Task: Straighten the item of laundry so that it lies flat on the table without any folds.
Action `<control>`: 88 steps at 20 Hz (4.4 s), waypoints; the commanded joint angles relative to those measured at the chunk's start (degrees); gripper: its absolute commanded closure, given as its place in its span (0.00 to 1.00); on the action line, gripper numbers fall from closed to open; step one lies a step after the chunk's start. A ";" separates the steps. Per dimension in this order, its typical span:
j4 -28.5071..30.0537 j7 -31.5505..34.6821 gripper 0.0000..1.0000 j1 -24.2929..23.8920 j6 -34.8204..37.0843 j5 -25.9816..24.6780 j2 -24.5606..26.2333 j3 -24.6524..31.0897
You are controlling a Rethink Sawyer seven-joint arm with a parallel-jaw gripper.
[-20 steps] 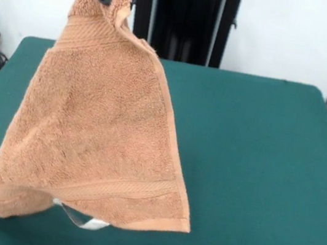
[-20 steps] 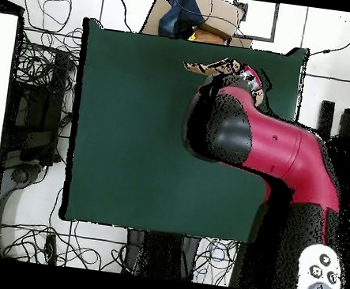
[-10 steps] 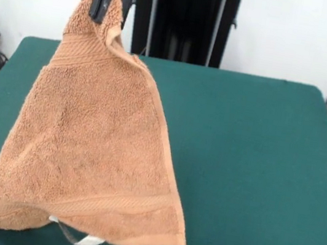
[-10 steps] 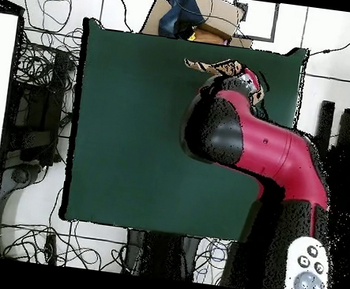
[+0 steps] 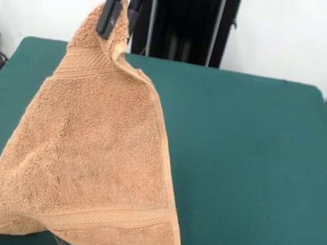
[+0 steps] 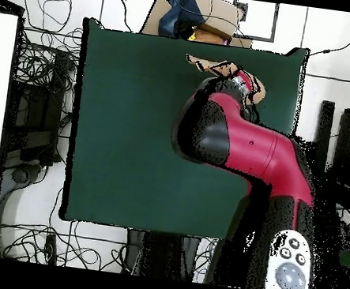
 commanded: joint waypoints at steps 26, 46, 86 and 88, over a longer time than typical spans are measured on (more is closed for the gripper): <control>16.30 21.42 1.00 7.46 -10.59 6.39 3.08 -8.17; 31.24 24.33 1.00 9.54 -19.64 11.86 -1.96 -8.72; 39.74 43.82 1.00 11.62 -43.35 10.37 4.79 -1.90; 39.62 44.47 1.00 11.76 -43.92 11.30 5.10 -1.21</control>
